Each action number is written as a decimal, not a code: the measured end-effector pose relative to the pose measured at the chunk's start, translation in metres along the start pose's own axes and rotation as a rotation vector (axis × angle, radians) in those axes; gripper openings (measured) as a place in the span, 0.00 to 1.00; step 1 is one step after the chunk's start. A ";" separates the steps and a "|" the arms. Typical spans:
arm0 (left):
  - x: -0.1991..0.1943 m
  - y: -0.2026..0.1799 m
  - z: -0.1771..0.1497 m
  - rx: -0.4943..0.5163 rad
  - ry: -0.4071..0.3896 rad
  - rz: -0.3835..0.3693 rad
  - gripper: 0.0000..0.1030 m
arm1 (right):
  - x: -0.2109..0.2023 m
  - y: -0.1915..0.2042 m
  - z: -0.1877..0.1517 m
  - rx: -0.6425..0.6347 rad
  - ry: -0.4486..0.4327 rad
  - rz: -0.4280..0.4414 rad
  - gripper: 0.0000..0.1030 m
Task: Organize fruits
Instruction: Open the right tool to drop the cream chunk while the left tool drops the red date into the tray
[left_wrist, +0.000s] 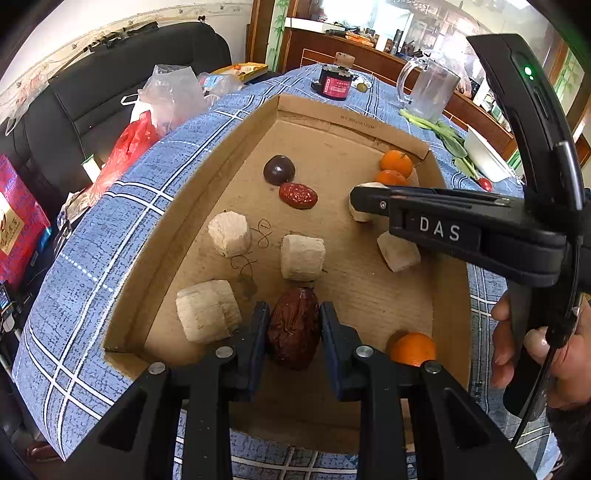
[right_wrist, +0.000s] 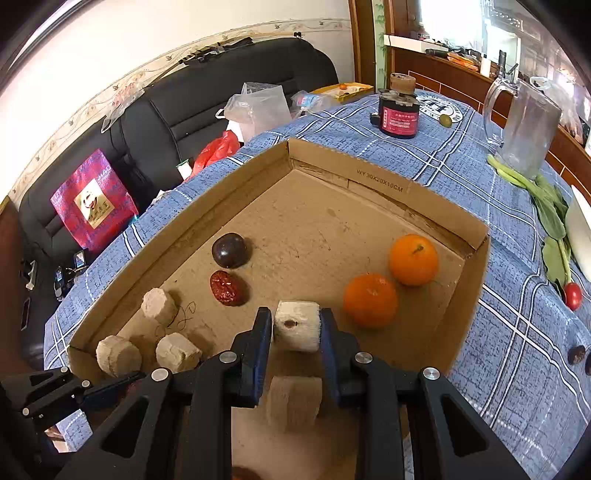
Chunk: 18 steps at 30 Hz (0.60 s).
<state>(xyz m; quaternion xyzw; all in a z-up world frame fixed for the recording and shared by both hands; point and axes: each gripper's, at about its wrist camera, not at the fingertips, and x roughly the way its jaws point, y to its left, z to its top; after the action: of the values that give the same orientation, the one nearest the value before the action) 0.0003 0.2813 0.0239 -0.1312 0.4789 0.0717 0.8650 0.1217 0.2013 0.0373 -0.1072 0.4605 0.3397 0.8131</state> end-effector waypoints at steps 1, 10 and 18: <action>0.002 0.000 0.000 0.000 0.004 0.001 0.26 | 0.001 -0.002 0.001 -0.001 0.003 -0.005 0.28; 0.005 -0.010 -0.001 0.036 -0.011 0.031 0.27 | 0.004 -0.002 -0.002 0.005 0.013 -0.010 0.28; -0.004 -0.013 -0.002 0.048 -0.033 0.055 0.37 | -0.012 -0.005 -0.005 0.025 -0.002 -0.010 0.34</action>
<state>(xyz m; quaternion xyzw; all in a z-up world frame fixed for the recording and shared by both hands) -0.0005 0.2680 0.0283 -0.0959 0.4698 0.0863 0.8733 0.1175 0.1896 0.0432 -0.0991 0.4633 0.3298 0.8166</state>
